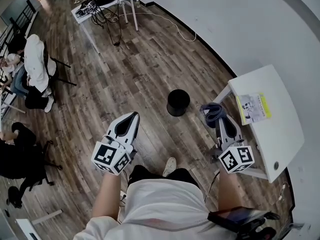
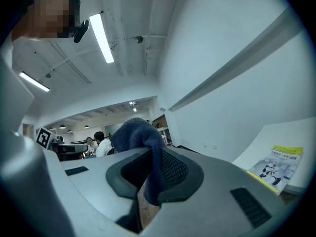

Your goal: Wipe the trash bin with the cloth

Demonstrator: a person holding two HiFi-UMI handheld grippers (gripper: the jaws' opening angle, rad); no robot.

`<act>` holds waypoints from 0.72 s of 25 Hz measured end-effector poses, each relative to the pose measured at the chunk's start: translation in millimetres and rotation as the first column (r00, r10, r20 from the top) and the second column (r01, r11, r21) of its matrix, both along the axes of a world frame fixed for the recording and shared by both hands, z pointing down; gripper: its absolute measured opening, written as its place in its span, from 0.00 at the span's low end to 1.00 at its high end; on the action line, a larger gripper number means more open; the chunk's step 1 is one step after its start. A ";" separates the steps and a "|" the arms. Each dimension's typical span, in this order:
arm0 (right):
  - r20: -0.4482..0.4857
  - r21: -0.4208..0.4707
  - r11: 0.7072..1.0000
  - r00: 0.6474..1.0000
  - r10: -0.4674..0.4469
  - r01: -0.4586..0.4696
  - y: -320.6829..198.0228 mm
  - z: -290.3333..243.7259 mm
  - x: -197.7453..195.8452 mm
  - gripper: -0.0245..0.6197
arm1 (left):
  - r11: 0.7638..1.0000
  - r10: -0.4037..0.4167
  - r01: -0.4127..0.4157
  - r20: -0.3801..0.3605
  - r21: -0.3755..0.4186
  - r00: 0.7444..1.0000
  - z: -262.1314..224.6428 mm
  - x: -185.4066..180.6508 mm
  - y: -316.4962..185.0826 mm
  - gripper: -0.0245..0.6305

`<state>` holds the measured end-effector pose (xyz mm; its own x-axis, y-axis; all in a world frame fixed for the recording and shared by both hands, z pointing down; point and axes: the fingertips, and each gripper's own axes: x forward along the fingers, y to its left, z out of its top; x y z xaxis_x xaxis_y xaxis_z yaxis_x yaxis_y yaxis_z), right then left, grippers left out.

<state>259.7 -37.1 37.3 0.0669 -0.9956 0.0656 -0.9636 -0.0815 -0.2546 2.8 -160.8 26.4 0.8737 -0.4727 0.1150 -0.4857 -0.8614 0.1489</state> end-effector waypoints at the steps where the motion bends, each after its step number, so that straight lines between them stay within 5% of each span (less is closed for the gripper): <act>1: 0.005 0.003 1.000 1.000 0.007 -0.007 -3.0 2.5 3.2 0.11 | 1.000 0.005 -0.005 -0.001 -0.001 1.000 1.8 5.1 -5.1 0.05; 11: 0.043 0.014 0.991 0.990 0.132 -0.133 -46.3 27.9 6.5 0.11 | 0.997 0.077 -0.077 -0.029 0.002 0.997 18.3 21.7 -90.4 0.05; 18: 0.026 0.005 0.983 0.983 0.184 -0.184 -77.8 114.3 4.3 0.11 | 0.993 0.117 -0.117 0.012 0.023 0.993 111.7 27.4 -143.2 0.05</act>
